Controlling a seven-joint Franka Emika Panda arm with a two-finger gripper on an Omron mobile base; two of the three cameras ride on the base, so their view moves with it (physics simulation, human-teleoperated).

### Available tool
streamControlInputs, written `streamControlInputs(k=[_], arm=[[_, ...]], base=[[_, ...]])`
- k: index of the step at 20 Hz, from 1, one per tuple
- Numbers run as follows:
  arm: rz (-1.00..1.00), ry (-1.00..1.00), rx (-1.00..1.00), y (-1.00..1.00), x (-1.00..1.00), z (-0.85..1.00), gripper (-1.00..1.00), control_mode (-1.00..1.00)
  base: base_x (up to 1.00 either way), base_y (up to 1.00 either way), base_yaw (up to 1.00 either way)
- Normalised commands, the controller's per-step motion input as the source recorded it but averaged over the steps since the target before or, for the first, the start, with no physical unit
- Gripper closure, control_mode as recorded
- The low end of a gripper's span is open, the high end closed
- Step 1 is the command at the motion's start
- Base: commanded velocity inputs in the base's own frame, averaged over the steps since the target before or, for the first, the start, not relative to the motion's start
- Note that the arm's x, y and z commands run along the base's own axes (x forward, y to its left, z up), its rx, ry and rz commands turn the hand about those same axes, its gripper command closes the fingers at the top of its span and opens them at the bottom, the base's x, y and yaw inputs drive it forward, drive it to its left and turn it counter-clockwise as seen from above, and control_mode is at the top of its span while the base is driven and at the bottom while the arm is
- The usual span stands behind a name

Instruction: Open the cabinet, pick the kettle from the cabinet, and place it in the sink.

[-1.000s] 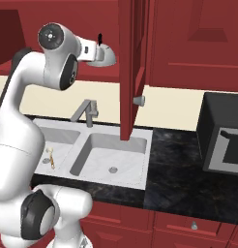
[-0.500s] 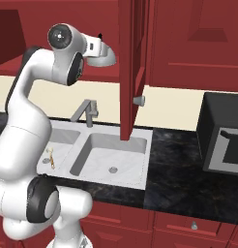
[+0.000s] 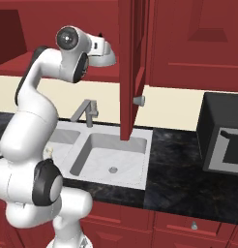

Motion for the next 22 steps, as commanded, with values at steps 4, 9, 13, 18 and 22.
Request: streamControlInputs(k=[4, 9, 13, 18, 22], arm=[[0.02, 0.0, 0.0, 0.0, 0.4, 0.06, -1.0, -1.0], [0.01, 0.0, 0.0, 0.06, 0.37, -0.03, -1.0, -1.0], [0.0, 0.0, 0.0, 0.02, 0.39, -0.03, -1.0, -1.0], [0.0, 0.0, 0.0, 0.02, 0.4, 0.0, -1.0, -1.0], [0.0, 0.0, 0.0, -0.07, 0.35, 0.0, -1.0, -1.0]], base=[[0.0, 0.0, 0.0], [0.0, 0.0, 0.0], [0.0, 0.0, 0.0], [0.0, 0.0, 0.0], [0.0, 0.0, 0.0]])
